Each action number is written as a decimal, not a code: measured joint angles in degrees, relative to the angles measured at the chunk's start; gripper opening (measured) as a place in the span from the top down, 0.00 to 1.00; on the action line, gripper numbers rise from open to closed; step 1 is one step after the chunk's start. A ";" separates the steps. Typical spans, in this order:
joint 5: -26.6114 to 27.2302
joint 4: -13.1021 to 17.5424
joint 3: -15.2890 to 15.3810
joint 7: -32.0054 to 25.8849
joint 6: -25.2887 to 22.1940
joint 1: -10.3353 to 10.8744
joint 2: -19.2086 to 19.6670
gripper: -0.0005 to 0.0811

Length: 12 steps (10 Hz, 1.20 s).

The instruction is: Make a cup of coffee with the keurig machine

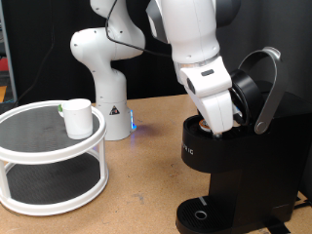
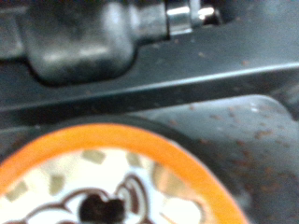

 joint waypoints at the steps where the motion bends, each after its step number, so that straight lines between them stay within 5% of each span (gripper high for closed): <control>1: 0.05 -0.02 0.03 -0.02 0.00 0.00 -0.04 0.04; 5: 10.68 -1.61 -0.95 -7.81 4.45 -0.65 -1.85 0.01; 12: 11.04 -1.94 -4.02 -12.61 -0.81 -2.87 -5.40 0.01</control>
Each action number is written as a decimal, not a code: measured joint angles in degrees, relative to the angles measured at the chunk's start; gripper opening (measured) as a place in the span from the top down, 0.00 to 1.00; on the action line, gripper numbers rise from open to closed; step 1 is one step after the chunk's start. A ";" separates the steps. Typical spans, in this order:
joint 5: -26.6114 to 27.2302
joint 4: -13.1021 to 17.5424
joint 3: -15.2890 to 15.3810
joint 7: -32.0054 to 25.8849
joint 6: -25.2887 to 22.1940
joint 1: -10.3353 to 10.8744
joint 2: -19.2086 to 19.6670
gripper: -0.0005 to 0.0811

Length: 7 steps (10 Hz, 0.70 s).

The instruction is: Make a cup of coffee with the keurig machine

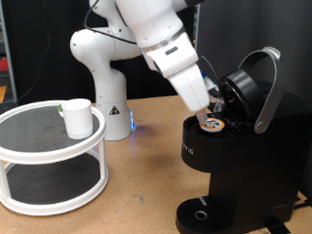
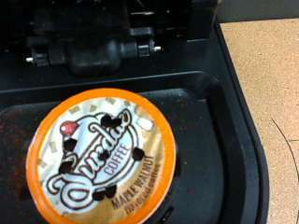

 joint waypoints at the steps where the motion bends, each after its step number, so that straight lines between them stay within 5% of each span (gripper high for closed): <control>1: 0.06 0.00 -0.15 -0.09 0.19 -0.02 0.00 0.01; 7: 3.00 3.70 -4.89 -4.84 -8.77 -2.31 -3.31 0.01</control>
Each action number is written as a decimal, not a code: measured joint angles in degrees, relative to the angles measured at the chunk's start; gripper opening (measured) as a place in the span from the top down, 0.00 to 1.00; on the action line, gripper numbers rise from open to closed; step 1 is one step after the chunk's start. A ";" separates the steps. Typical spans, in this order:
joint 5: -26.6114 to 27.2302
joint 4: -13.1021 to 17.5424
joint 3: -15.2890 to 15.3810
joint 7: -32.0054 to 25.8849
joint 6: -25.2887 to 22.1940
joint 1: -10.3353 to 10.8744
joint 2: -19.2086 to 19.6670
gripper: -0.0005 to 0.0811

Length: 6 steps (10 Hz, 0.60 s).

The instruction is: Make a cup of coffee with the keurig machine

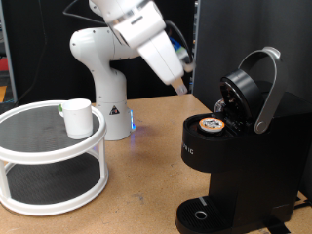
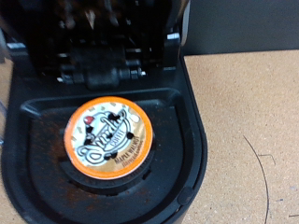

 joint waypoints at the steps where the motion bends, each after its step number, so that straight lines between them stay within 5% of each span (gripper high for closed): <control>1: 0.09 1.09 -0.68 0.00 -2.21 -0.32 -0.66 0.01; 4: -0.11 3.53 -1.99 -0.08 -7.39 -0.99 -1.64 0.01; 6: 1.03 3.39 -1.95 0.08 -6.87 -0.98 -1.53 0.01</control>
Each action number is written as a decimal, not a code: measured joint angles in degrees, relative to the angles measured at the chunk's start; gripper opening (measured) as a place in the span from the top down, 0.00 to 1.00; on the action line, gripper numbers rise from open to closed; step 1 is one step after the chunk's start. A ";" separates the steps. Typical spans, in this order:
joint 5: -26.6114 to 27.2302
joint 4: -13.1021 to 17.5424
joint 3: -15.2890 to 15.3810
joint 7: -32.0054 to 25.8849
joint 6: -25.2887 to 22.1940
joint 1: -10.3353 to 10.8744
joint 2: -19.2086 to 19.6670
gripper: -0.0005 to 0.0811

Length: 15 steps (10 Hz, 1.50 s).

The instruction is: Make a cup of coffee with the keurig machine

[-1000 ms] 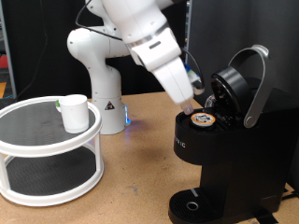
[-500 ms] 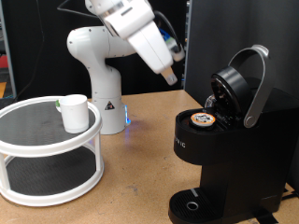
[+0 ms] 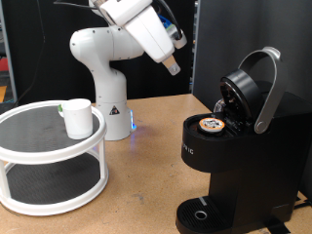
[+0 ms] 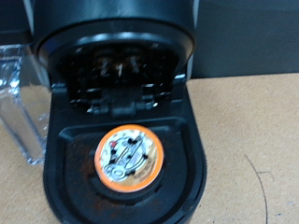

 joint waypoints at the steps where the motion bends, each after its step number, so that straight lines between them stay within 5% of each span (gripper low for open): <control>1: 2.11 0.03 0.03 0.00 0.11 0.08 0.01 0.01; 15: 4.69 0.54 13.09 9.20 8.92 4.93 -2.00 0.02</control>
